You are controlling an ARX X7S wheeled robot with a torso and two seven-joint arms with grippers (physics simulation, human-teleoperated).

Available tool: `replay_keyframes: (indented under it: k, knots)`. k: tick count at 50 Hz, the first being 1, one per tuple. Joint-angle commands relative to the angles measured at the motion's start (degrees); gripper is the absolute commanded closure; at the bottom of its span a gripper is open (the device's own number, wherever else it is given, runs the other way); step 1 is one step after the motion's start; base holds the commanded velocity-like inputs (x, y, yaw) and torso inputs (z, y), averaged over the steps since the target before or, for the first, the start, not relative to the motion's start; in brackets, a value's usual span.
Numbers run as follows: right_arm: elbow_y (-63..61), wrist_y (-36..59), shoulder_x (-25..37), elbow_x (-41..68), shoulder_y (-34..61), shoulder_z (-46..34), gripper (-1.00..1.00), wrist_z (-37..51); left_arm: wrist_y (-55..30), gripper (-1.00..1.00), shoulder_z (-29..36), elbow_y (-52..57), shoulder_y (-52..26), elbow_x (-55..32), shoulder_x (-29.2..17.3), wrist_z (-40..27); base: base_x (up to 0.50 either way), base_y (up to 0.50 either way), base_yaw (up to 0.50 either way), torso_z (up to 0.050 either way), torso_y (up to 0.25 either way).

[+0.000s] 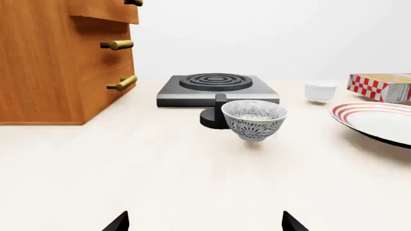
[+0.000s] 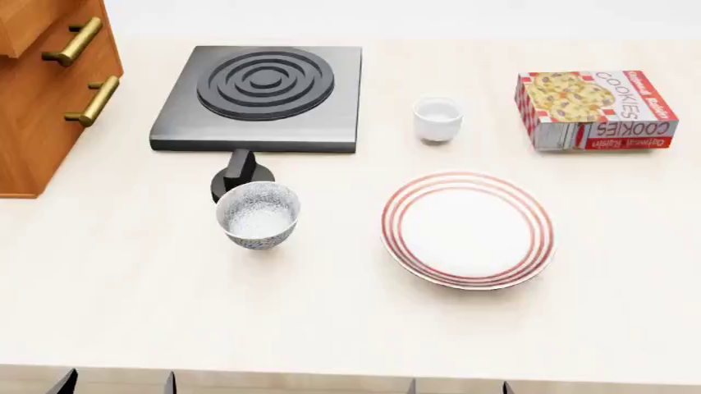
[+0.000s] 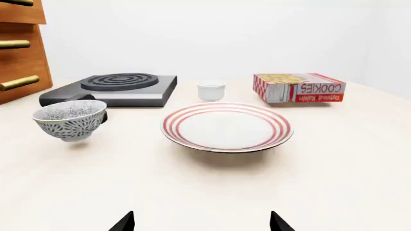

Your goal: Pick the akita bowl on the wooden cabinet and place it on the plate.

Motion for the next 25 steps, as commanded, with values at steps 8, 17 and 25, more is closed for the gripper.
replay_keyframes:
  k: [8, 17, 25]
  knots:
    - [-0.26, -0.07, 2.22, 2.03, -0.29, -2.79, -1.00, 2.63, -0.62, -1.00, 2.35, 1.07, 0.28, -2.84, -2.18, -2.36, 0.00, 0.00, 0.00, 0.000, 0.000]
    - [0.19, -0.49, 3.17, 3.14, -0.21, -3.92, -1.00, 3.75, -1.04, -1.00, 2.89, 0.97, -0.16, -5.06, -2.98, -3.85, 0.00, 0.00, 0.00, 0.000, 0.000]
    - [0.47, -0.70, 3.80, 3.82, -0.04, -4.72, -1.00, 4.57, -1.51, -1.00, 3.87, 1.65, 0.04, -5.48, -3.71, -4.94, 0.00, 0.00, 0.00, 0.000, 0.000]
